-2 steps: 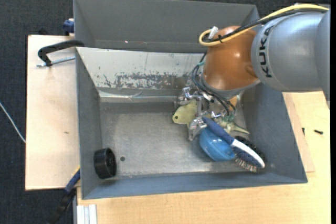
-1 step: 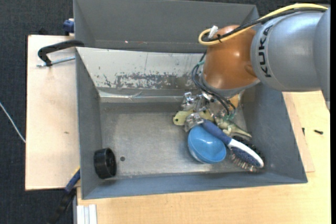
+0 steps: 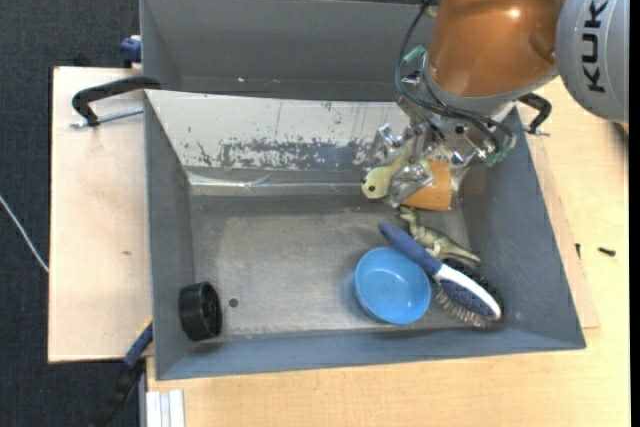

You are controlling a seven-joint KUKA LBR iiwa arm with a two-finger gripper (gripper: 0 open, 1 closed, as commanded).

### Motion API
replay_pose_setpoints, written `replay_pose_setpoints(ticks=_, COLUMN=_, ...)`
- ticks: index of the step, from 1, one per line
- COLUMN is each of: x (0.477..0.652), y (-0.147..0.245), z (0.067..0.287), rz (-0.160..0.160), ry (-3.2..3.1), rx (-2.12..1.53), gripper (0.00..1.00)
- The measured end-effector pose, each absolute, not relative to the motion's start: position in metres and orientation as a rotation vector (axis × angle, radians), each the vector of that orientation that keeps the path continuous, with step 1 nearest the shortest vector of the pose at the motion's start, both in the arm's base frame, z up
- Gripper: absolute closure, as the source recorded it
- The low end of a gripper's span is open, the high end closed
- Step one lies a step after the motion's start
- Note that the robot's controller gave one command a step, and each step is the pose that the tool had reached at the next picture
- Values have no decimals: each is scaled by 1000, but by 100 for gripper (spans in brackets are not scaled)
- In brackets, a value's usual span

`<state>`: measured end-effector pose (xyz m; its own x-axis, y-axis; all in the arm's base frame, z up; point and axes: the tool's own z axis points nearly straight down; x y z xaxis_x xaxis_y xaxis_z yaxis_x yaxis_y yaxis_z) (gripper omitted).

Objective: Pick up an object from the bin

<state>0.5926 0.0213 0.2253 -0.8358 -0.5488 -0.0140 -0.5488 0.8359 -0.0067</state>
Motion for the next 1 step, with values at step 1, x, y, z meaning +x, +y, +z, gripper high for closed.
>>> replay_pose_setpoints(ticks=1, x=576, y=9, z=309, rz=-6, ry=2985, rx=-928, gripper=100)
